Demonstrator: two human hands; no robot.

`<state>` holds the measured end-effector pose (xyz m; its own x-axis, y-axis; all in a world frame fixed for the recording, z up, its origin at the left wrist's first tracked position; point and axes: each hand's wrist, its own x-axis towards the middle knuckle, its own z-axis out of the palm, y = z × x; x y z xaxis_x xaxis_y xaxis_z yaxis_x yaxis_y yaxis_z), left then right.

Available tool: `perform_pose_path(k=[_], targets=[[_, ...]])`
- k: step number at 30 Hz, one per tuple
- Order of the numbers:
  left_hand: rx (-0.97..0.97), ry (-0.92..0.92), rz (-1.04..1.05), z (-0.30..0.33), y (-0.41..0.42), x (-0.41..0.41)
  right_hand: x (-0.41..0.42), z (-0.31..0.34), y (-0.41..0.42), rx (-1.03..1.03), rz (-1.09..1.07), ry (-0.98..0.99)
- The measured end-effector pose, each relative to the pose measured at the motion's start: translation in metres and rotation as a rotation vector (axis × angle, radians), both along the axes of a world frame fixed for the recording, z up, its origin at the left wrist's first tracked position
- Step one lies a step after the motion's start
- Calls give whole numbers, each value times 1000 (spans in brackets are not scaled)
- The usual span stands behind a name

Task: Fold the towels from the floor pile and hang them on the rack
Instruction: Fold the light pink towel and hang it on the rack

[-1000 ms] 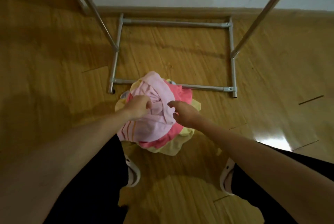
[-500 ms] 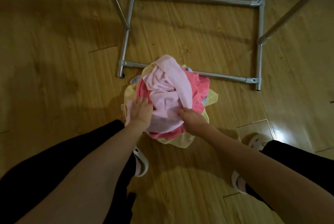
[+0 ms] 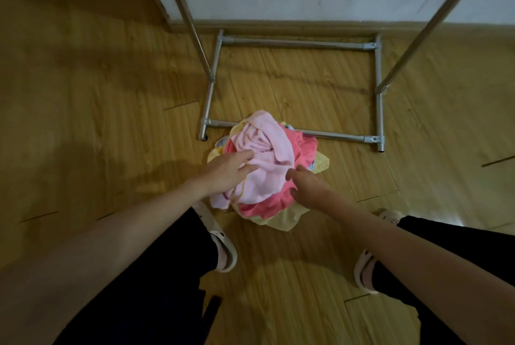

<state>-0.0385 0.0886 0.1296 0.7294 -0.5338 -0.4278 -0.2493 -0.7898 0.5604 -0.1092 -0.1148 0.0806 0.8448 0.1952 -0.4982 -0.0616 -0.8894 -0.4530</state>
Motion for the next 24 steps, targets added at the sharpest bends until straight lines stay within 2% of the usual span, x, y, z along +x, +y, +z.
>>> perform_pose_path(k=[4, 7, 11, 16, 20, 24], targets=[[-310, 77, 238, 74, -33, -14, -29, 65, -11, 155, -32, -89], [-479, 203, 426, 137, -56, -26, -55, 118, -16, 257, -70, -198], [-690, 234, 607, 209, -77, -40, -87, 179, -20, 390, -113, -310], [-857, 232, 665, 285, -95, -58, -104, 220, -24, 418, -274, -573], [-938, 291, 668, 330, -102, -74, -108, 245, -30, 410, -438, -663], [-1013, 280, 697, 364, -102, -86, -114, 264, -37, 459, -487, -705]])
